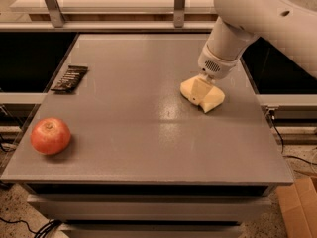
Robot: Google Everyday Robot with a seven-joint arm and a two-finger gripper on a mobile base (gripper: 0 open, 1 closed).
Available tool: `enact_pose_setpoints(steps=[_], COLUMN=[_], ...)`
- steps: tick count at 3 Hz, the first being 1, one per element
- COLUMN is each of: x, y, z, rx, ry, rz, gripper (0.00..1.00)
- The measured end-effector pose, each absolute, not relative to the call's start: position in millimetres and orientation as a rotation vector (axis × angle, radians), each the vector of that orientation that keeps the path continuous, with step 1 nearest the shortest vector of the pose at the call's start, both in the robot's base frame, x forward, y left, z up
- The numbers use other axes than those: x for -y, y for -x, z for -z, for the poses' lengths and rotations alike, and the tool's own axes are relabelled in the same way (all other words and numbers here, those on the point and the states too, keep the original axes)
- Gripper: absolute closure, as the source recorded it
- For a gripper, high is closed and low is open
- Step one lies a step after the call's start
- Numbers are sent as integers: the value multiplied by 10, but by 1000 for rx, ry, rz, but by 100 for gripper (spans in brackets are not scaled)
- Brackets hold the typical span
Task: Move sponge near apple
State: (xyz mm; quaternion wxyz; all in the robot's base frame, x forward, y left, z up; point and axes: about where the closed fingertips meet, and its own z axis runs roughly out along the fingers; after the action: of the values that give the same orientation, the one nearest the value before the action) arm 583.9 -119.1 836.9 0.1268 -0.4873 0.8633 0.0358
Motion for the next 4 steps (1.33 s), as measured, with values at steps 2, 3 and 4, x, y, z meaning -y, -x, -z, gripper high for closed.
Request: enact_pose_setpoints(steps=[2,3,4], x=[845,453,452], y=[-5815,-5722,-5722], z=[-8563,-8626,-8626], rx=[-2330,-2170,-2170], ry=[1614,1803,1803], rz=[-169,-223,-223], gripper=[100,100,100])
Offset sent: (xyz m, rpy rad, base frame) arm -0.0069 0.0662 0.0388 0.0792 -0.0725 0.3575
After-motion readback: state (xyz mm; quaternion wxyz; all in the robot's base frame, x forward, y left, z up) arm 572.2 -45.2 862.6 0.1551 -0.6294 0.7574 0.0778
